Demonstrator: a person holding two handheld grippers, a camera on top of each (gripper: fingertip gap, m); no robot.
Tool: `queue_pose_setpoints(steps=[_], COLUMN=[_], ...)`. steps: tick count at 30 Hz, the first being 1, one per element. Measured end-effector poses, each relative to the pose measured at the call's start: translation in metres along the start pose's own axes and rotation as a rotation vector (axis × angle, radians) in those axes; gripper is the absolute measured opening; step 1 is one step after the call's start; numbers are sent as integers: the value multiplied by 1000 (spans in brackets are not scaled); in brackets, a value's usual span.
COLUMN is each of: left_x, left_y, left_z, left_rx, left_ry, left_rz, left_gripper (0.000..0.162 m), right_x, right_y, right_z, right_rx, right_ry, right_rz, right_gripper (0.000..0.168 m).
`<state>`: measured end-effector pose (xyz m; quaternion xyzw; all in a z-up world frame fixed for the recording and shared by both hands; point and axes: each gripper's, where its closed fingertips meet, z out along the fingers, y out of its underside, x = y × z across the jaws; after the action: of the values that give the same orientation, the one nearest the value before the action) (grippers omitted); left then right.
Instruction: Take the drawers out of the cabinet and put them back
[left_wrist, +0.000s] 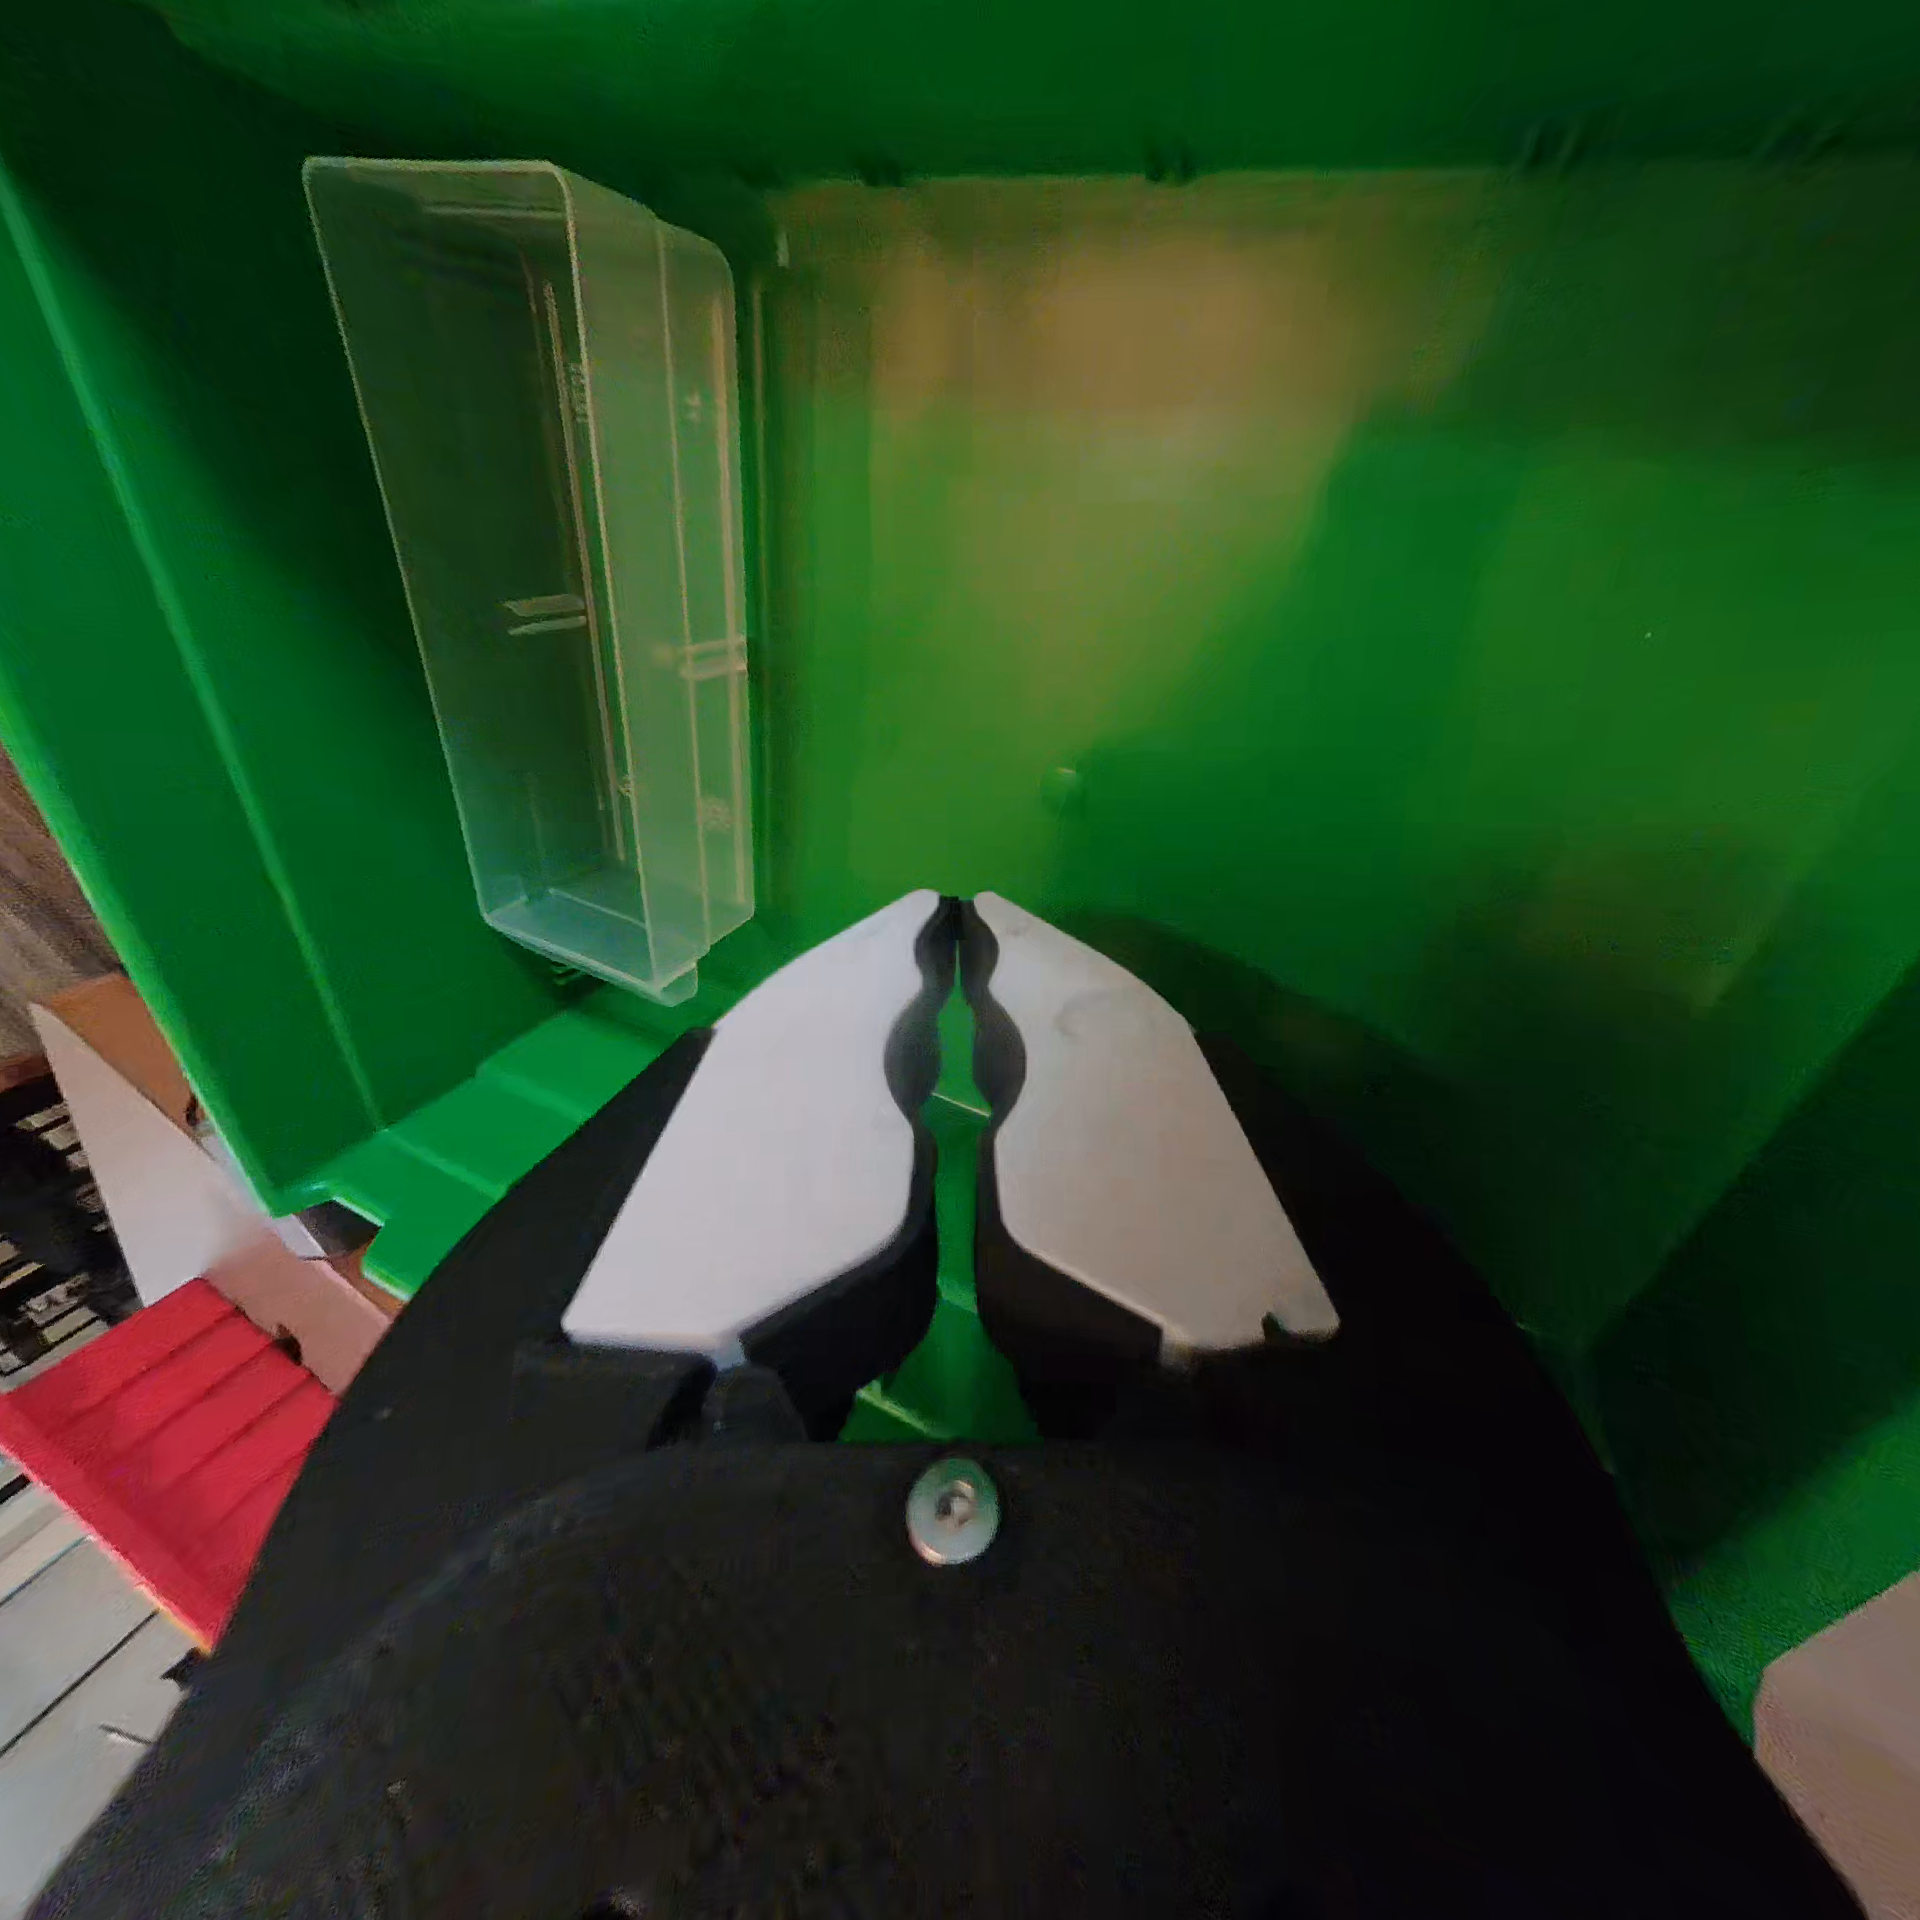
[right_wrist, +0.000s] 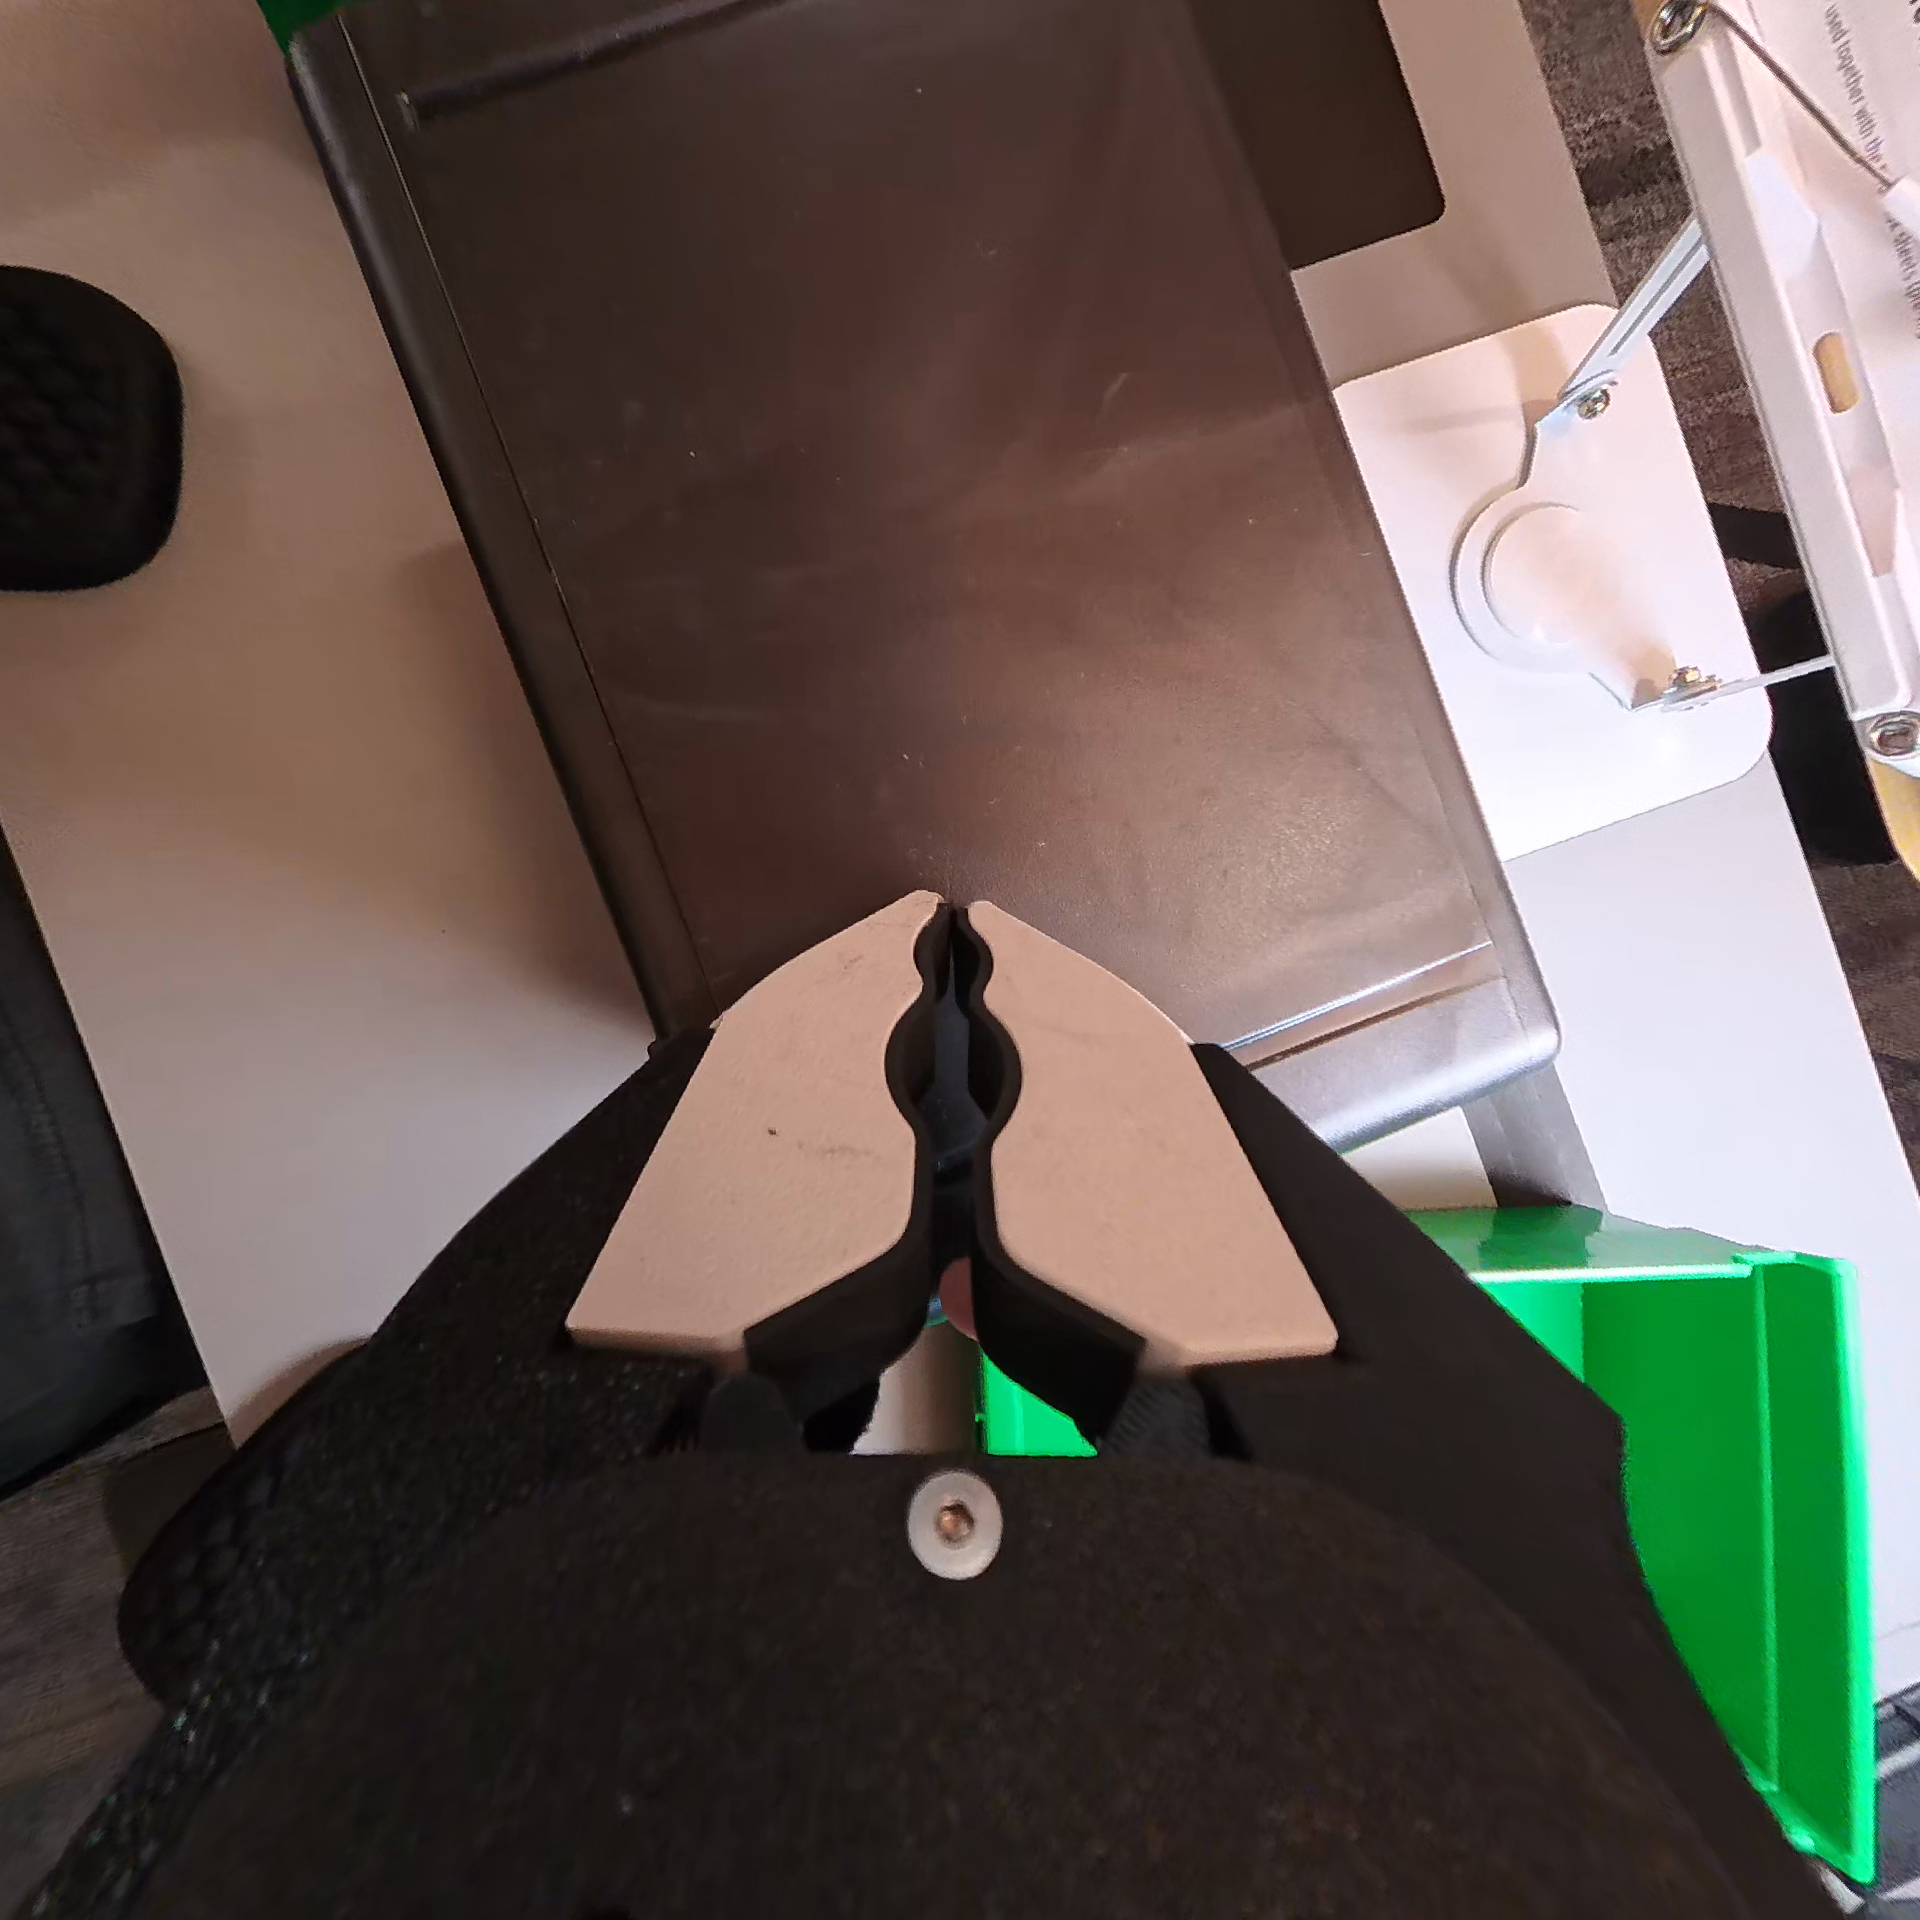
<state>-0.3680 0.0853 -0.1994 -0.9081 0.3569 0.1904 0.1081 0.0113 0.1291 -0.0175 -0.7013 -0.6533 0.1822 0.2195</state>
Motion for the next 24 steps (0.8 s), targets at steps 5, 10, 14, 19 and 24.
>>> queue_pose_setpoints(steps=[5, 10, 14, 19, 24], left_x=[-14, -43, -50, -56, -36], left_y=[-3, -2, 10, 28, 19], left_z=[-10, -11, 11, 39, 31], left_rx=[24, 29, -101, -297, -288], left_ry=[-17, -59, -38, -72, -27], left_rz=[19, 22, 103, 199, 273], left_gripper=[0, 27, 45, 35, 4], right_x=[0, 0, 0, 0, 0], right_y=[0, 0, 0, 0, 0], right_z=[0, 0, 0, 0, 0], right_rx=[14, 12, 1, -5, 11], right_ry=[-10, -13, -13, -16, -37], right_rz=[1, 1, 4, 4, -1], right_gripper=[0, 0, 0, 0, 0])
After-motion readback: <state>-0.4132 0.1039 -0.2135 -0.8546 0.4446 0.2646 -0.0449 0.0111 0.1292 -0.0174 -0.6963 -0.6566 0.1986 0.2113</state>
